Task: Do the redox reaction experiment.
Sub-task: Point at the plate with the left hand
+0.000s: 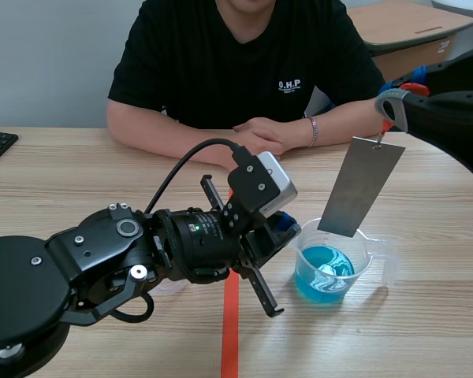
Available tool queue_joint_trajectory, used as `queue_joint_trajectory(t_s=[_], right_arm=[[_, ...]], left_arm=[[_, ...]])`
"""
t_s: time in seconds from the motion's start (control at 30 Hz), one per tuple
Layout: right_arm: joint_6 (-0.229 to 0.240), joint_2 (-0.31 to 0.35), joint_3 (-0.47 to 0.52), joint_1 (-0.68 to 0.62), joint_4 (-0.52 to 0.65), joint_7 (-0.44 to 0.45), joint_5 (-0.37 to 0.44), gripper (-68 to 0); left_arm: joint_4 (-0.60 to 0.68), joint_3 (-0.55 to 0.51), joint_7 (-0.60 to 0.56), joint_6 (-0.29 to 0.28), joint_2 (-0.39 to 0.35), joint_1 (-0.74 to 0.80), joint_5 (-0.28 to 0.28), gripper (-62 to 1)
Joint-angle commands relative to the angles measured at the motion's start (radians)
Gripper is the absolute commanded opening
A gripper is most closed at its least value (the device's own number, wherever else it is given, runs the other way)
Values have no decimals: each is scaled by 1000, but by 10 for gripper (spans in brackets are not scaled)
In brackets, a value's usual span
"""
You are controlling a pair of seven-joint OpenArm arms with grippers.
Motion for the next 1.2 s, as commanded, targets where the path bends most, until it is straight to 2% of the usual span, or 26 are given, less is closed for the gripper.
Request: queue_joint_trajectory(t_s=[0.0, 0.53, 0.67, 0.8, 0.93, 1.07, 1.17], right_arm=[[5, 18, 8, 11, 6, 19, 11, -660], [5, 18, 8, 11, 6, 19, 11, -660], [5, 18, 8, 11, 6, 19, 11, -660], [5, 18, 8, 11, 6, 19, 11, -660], [5, 18, 8, 11, 6, 19, 11, -660], [5, 18, 8, 11, 6, 19, 11, -660], [5, 18, 8, 11, 6, 19, 11, -660]], left_arm=[[18, 1, -17, 3, 11, -14, -6, -563], [19, 1, -16, 3, 10, -14, -6, -563], [40, 1, -16, 2, -19, -13, -18, -563], [123, -6, -16, 2, -100, 3, -60, -563], [225, -39, -16, 2, -209, 54, -68, -563], [314, -101, -23, 10, -338, 151, -94, -563], [370, -184, -55, 21, -437, 263, -116, -563]])
